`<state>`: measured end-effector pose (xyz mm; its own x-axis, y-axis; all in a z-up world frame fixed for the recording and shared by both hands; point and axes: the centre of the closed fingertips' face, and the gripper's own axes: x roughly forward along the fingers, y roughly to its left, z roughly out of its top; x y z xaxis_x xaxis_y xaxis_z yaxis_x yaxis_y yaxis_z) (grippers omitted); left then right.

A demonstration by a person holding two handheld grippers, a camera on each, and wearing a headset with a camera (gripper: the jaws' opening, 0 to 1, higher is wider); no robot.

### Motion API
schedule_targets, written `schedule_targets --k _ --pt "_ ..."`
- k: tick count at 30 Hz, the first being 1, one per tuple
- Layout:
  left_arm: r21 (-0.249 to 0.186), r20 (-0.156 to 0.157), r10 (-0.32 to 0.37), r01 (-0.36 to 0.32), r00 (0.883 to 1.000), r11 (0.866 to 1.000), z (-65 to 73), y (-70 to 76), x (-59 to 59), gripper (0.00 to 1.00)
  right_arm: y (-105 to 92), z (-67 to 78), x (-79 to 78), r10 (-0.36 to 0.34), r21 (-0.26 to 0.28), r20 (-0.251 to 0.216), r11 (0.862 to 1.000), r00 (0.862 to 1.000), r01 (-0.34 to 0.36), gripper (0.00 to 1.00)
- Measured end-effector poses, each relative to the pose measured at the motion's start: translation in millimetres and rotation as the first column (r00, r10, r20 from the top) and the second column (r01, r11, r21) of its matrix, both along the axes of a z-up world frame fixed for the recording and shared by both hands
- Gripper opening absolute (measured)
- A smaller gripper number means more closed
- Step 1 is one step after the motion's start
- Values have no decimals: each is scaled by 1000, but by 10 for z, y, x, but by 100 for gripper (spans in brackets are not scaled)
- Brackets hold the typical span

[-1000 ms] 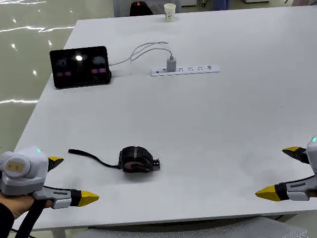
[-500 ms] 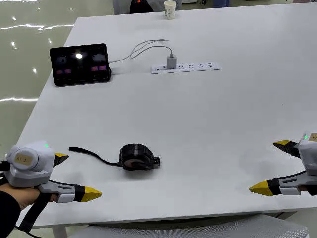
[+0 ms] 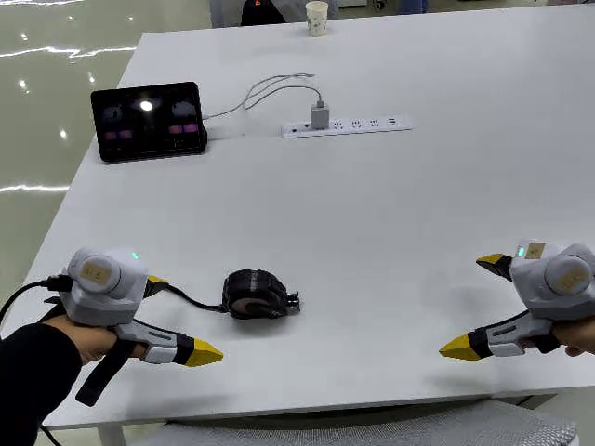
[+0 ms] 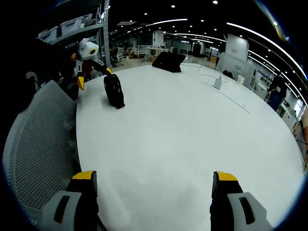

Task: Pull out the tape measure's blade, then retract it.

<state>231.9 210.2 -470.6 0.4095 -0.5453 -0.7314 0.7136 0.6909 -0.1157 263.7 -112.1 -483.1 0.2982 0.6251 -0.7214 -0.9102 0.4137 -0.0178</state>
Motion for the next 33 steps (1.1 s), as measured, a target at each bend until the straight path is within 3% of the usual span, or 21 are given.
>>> schedule_targets --k 2,5,12,17,19,23,28,33 --pt "14 -2 -28 28 1000 1000 6 -53 29 97 39 -14 10 17 -1 -4 1000 1000 -17 99" --pt "74 11 -85 84 996 994 -7 -91 81 97 139 -7 10 28 25 -18 999 999 -27 99" --pt "119 -1 -171 170 985 978 -44 -233 135 96 286 -66 11 59 22 -31 998 998 -59 99" --pt "176 -27 -240 241 970 954 -144 -298 154 92 421 -157 -1 102 16 -30 995 994 -101 99" --pt "215 -33 -287 287 957 933 -168 -323 153 93 488 -156 5 111 16 -29 994 993 -111 99" --pt "228 -49 -339 341 940 912 -190 -393 154 92 627 -132 31 144 18 -20 990 989 -143 99" --pt "231 -64 -362 366 930 901 -213 -450 197 87 808 -123 49 181 16 -17 983 983 -181 99" --pt "244 -58 -385 387 921 889 -229 -499 273 83 988 -135 24 213 22 -33 977 976 -213 99"
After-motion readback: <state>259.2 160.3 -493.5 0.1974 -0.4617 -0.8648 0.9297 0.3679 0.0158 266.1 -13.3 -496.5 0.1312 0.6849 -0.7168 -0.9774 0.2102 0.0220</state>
